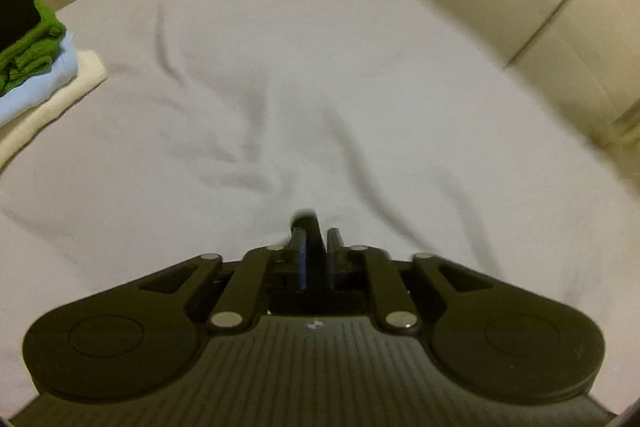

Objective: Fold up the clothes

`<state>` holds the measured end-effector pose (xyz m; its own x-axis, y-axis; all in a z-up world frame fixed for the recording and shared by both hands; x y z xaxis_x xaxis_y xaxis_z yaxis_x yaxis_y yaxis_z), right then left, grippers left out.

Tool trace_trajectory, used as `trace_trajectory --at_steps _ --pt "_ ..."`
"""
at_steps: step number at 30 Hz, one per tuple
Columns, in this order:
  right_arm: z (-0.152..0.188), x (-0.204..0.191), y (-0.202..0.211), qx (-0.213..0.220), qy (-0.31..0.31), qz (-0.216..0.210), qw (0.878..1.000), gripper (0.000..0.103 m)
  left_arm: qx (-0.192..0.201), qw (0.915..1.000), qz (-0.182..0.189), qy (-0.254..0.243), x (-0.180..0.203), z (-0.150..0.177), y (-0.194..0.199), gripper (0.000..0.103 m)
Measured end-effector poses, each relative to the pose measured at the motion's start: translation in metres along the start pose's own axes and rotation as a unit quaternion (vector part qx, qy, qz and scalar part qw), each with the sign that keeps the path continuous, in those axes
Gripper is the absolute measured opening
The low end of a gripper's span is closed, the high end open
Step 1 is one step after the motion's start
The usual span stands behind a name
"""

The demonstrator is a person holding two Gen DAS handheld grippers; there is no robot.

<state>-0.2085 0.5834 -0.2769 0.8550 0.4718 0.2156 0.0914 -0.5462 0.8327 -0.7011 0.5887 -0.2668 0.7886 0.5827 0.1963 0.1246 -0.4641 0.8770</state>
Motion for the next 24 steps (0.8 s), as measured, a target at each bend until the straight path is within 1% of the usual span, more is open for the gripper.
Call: trace_trajectory --at_steps 1,3,4,5,6,7,8,9,11,12,13,14,15,17,18,20,21,22,24 --pt "-0.003 0.007 -0.021 -0.013 -0.017 0.023 1.000 0.036 -0.017 0.9998 -0.007 0.001 0.003 0.000 -0.019 0.009" --pt "-0.007 0.020 -0.046 -0.042 -0.048 0.059 0.996 0.037 -0.040 0.9992 -0.005 0.002 0.006 0.005 -0.037 0.011" --pt "-0.009 0.025 -0.048 -0.047 -0.072 0.065 0.994 0.038 -0.043 0.9991 0.000 0.003 0.007 0.007 -0.040 0.013" --pt "-0.010 0.026 -0.043 -0.040 -0.097 0.061 0.993 0.040 -0.043 0.9990 0.009 0.002 0.006 0.014 -0.039 0.020" --pt "-0.011 0.023 -0.034 -0.028 -0.125 0.044 0.991 0.045 -0.046 0.9988 0.014 0.004 0.000 0.022 -0.039 0.027" --pt "-0.008 0.017 -0.024 -0.018 -0.158 0.018 0.987 0.053 -0.053 0.9984 0.014 0.012 -0.006 0.033 -0.038 0.028" --pt "-0.003 0.009 -0.016 -0.013 -0.190 -0.008 0.982 0.055 -0.065 0.9974 0.015 0.025 -0.017 0.045 -0.039 0.028" --pt "0.005 -0.002 -0.007 -0.013 -0.224 -0.037 0.974 0.058 -0.079 0.9957 0.019 0.044 -0.028 0.058 -0.041 0.028" --pt "0.035 -0.022 0.003 -0.031 -0.303 -0.090 0.948 0.059 -0.099 0.9908 0.025 0.089 -0.047 0.079 -0.047 0.028" --pt "0.050 -0.033 0.009 -0.040 -0.341 -0.116 0.932 0.059 -0.105 0.9875 0.028 0.114 -0.056 0.087 -0.051 0.028" --pt "0.068 -0.044 0.010 -0.054 -0.387 -0.137 0.910 0.059 -0.106 0.9841 0.036 0.138 -0.061 0.091 -0.055 0.028" --pt "0.085 -0.055 0.011 -0.068 -0.431 -0.157 0.886 0.059 -0.104 0.9803 0.049 0.161 -0.064 0.092 -0.060 0.028" --pt "0.099 -0.070 0.013 -0.082 -0.476 -0.174 0.858 0.059 -0.101 0.9770 0.062 0.177 -0.063 0.092 -0.067 0.030" --pt "0.132 -0.085 0.011 -0.101 -0.573 -0.193 0.790 0.059 -0.105 0.9736 0.075 0.189 -0.055 0.092 -0.083 0.033" --pt "0.145 -0.093 0.011 -0.097 -0.619 -0.201 0.753 0.059 -0.107 0.9720 0.081 0.193 -0.050 0.093 -0.091 0.033" --pt "0.166 -0.094 0.010 -0.072 -0.697 -0.200 0.685 0.060 -0.098 0.9760 0.079 0.178 -0.041 0.090 -0.104 0.031" --pt "0.174 -0.091 0.009 -0.054 -0.723 -0.198 0.659 0.063 -0.097 0.9775 0.079 0.170 -0.037 0.089 -0.109 0.022" --pt "0.183 -0.087 0.007 -0.036 -0.748 -0.195 0.633 0.069 -0.098 0.9789 0.076 0.162 -0.036 0.089 -0.113 0.016" --pt "0.197 -0.082 0.005 -0.027 -0.777 -0.171 0.605 0.070 -0.084 0.9850 0.073 0.132 -0.036 0.087 -0.104 0.009"
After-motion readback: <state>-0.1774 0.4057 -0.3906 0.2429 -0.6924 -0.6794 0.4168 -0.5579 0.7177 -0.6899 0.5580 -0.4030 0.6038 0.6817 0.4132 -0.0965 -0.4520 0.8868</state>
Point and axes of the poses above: each gripper's, at about its wrist camera, not at the fingertips, and y roughly against the way its jaws point, x to its right, z to its underside, the point moved 10 cm from there along -y, roughly the way its jaws point, and after that the axes turned 1 degree about -y, right-handed, at the moved point
